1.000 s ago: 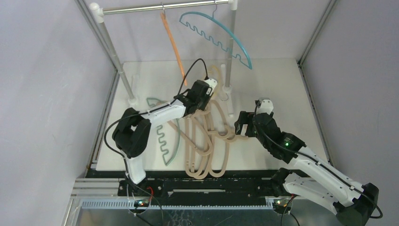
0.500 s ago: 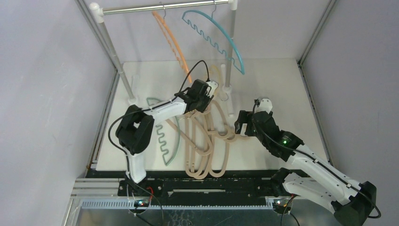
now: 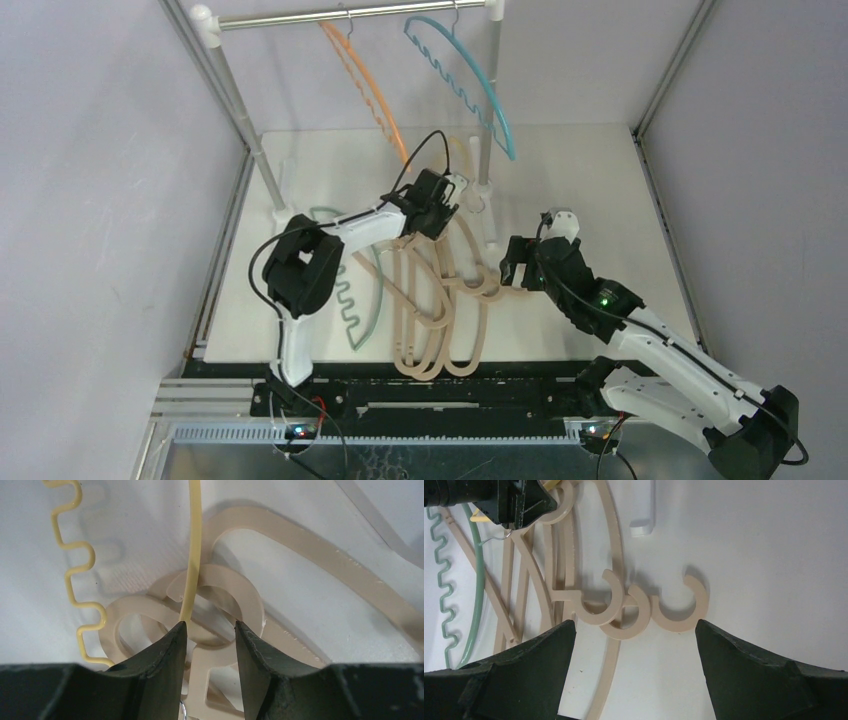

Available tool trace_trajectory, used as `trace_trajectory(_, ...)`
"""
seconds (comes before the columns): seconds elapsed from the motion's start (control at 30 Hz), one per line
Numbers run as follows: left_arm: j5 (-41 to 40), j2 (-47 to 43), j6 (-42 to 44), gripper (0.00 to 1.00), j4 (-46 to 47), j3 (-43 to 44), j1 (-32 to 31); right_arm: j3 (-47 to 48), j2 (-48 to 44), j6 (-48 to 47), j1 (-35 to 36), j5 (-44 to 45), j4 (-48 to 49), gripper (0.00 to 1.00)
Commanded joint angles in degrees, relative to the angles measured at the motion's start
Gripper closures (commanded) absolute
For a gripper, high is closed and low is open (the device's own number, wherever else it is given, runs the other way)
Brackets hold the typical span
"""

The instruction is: Organize the hangers

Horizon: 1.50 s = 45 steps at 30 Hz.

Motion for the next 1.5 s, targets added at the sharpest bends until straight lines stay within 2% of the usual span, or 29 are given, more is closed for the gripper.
trace_trajectory(0.0,1.12,1.43,0.83,0.54,-0.67,2.03,1.32,-0.19,-0.94,-0.73,-0.6,-0.17,2.07,0.01)
trace_trajectory(0.2,0.94,-1.78,0.18,0.53,2.25,-2.04,1.33,-0.54,-0.49,-0.63,-0.77,-0.66,2.57,0.02)
trace_trajectory(0.43,1.23,-5.57,1.04,0.52,0.92,-1.81,1.29,-0.55,0.52,-0.47,-0.87,-1.29,3.49,0.02)
trace_trajectory(0.83,3.28,0.09,1.65,0.32,-2.61,3.83,3.23,-0.54,0.15,-1.2,-1.62,-1.47,3.51,0.02)
trace_trajectory(1.07,5.22,2.99,1.58,0.32,-4.25,6.97,5.78,-0.47,0.96,-1.36,-2.18,-2.03,4.01,0.02)
trace_trajectory(1.17,6.56,4.22,1.7,0.39,-6.08,8.27,6.25,-0.54,1.48,-1.38,-2.33,-2.11,4.22,0.02)
trace_trajectory(1.3,8.4,3.42,0.42,0.5,-4.72,5.12,6.16,-0.55,1.82,-1.28,-2.6,-2.29,4.56,0.02)
trace_trajectory(1.33,8.84,2.98,0.07,0.57,-4.25,4.23,6.16,-0.55,1.93,-1.17,-2.63,-2.29,4.68,0.02)
trace_trajectory(1.4,9.66,2.35,-0.38,0.76,-3.81,2.83,6.16,-0.55,2.19,-0.86,-2.68,-2.13,4.74,0.01)
trace_trajectory(1.47,10.11,1.36,-0.7,0.89,-3.37,1.47,6.16,-0.54,2.37,-0.38,-2.72,-2.07,4.88,0.0)
